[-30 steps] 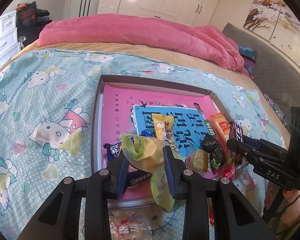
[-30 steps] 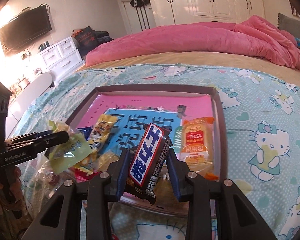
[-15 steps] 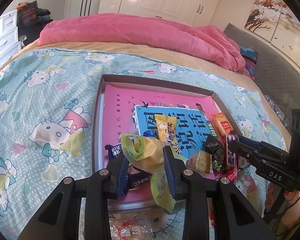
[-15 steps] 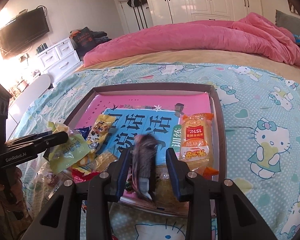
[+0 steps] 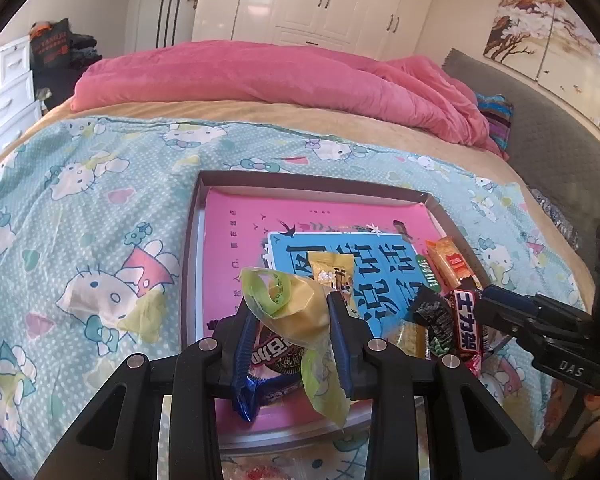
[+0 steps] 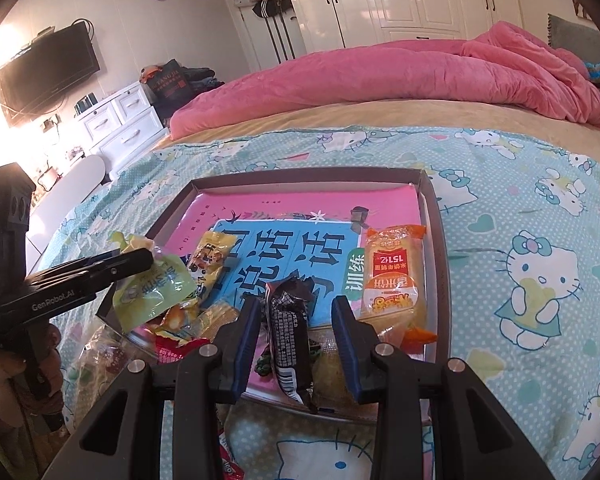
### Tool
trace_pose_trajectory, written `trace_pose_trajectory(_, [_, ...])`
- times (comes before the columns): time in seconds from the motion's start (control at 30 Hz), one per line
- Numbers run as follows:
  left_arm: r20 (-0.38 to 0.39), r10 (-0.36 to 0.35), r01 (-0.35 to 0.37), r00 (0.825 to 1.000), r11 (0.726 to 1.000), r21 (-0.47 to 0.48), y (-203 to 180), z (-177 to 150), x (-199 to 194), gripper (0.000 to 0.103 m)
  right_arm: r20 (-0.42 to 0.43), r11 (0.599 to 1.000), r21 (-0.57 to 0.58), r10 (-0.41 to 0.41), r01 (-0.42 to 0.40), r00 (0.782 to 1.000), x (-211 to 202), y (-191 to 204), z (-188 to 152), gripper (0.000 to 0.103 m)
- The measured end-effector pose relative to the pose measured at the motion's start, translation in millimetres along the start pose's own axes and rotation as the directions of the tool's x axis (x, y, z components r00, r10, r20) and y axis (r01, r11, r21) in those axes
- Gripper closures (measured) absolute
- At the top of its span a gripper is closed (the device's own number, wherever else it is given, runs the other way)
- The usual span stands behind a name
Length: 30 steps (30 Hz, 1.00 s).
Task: Organize snacks
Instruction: 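Lower the Snickers bar into the tray and open the right tool while the left tool holds the candy bag, then lower the clear candy bag into the tray and open the left tool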
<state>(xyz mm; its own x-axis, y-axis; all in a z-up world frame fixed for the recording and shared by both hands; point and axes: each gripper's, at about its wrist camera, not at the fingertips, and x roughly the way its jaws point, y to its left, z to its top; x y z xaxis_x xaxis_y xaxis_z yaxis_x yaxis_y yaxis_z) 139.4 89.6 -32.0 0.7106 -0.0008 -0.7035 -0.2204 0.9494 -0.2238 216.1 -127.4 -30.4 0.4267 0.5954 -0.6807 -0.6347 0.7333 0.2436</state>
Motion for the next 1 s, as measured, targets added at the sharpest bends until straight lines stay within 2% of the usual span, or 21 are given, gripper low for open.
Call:
trace_pose_trajectory(0.43, [-0.030,0.007,-0.008,1.000,1.000,-0.018,3,-2,6,0.065,0.023,1.000,0.008,-0.006,0.005,1.000,-16,-5,0,0.066])
trace_pose_trajectory(0.53, [-0.034,0.006,-0.007,0.999,1.000,-0.027,4,-2,6,0.056,0.023,1.000,0.006,-0.007,0.006,1.000,-18,-6,0,0.066])
trace_pose_trajectory(0.9, [-0.022,-0.010,0.010,1.000,1.000,-0.011,0,-1,-3,0.050,0.021,1.000,0.006,0.001,-0.001,1.000,-20,-4,-1,0.065])
trace_pose_trajectory(1.0, [-0.020,-0.020,0.019,1.000,1.000,-0.019,1,0,-6,0.041,0.020,1.000,0.015,-0.003,0.003,1.000,-19,-6,-1,0.065])
